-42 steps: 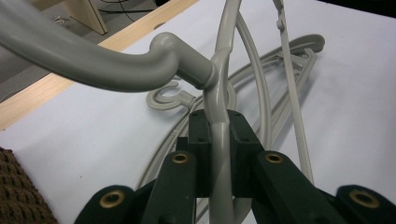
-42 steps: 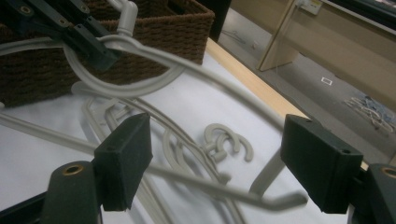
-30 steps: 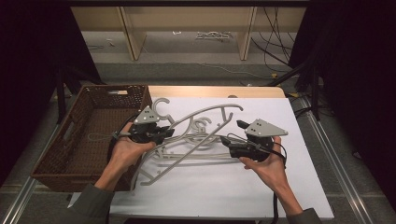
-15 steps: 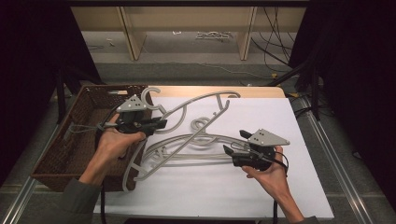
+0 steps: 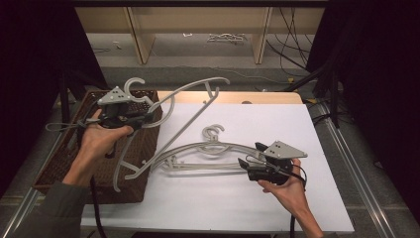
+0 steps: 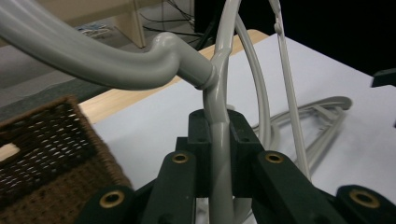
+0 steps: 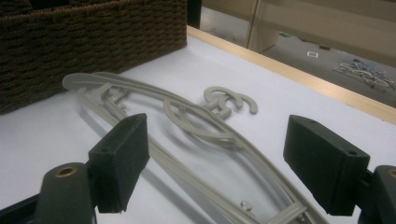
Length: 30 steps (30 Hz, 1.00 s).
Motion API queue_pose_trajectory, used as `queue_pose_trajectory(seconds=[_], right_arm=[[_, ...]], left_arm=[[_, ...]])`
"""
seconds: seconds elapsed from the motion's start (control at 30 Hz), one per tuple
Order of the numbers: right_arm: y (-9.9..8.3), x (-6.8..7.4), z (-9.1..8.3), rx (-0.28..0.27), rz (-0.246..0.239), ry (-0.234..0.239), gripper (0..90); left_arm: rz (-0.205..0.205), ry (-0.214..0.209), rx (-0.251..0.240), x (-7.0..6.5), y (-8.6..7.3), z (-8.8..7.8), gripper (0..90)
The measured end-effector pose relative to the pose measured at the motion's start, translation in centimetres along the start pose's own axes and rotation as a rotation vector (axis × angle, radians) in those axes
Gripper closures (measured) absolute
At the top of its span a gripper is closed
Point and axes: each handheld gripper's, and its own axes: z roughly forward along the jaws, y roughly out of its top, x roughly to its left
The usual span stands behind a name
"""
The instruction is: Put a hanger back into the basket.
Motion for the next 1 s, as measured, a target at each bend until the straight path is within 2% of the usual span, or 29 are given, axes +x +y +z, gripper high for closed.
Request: queue_pose_trajectory(seconds=[0.03, 0.1, 0.17, 0.2, 0.27, 0.4, 0.43, 0.5, 0.6, 0.7, 0.83, 0.93, 1.0], right_arm=[[-0.1, 0.0, 0.0, 0.006, 0.002, 0.003, 23.0], [-0.1, 0.0, -0.1, 0.009, 0.000, 0.008, 23.0], [-0.2, 0.0, -0.1, 0.009, -0.002, 0.006, 22.8], [-0.2, 0.0, -0.1, 0.008, -0.002, 0.002, 22.8], [-0.3, -0.1, -0.1, 0.010, -0.001, 0.005, 22.8], [-0.5, -0.2, -0.1, 0.019, 0.004, 0.004, 22.7], [-0.5, -0.2, -0.1, 0.018, 0.003, 0.001, 22.7], [-0.5, -0.2, -0.1, 0.019, 0.003, 0.000, 22.7], [-0.5, -0.1, -0.1, 0.019, 0.001, 0.004, 22.7], [-0.6, -0.2, 0.0, 0.014, 0.002, -0.002, 22.7], [-0.7, -0.2, -0.1, 0.024, 0.002, 0.002, 22.7], [-0.7, -0.2, -0.1, 0.025, 0.004, 0.003, 22.6], [-0.7, -0.2, -0.1, 0.025, 0.003, 0.002, 22.3]], left_arm=[[-0.005, 0.020, -0.003, 0.9, -0.2, -0.3, 81.9], [-0.011, 0.050, -0.005, 2.0, -0.3, -0.6, 81.9], [-0.013, 0.071, -0.014, 2.9, -0.5, -1.0, 81.9], [-0.013, 0.071, -0.014, 2.9, -0.5, -1.0, 81.9], [-0.018, 0.091, -0.025, 4.2, -0.5, -1.7, 81.9], [-0.023, 0.107, -0.019, 5.1, -0.6, -2.3, 81.9], [-0.005, 0.127, -0.016, 5.7, -0.8, -2.6, 81.9], [0.010, 0.136, -0.015, 6.3, -0.9, -2.8, 81.9], [0.006, 0.148, -0.017, 6.9, -1.2, -3.0, 81.9], [0.022, 0.158, -0.016, 7.7, -1.7, -3.3, 81.9], [0.043, 0.173, -0.023, 9.2, -2.8, -3.8, 81.9], [0.046, 0.187, -0.017, 9.7, -3.4, -4.0, 81.9], [0.043, 0.208, -0.006, 10.5, -4.2, -4.3, 81.9]])
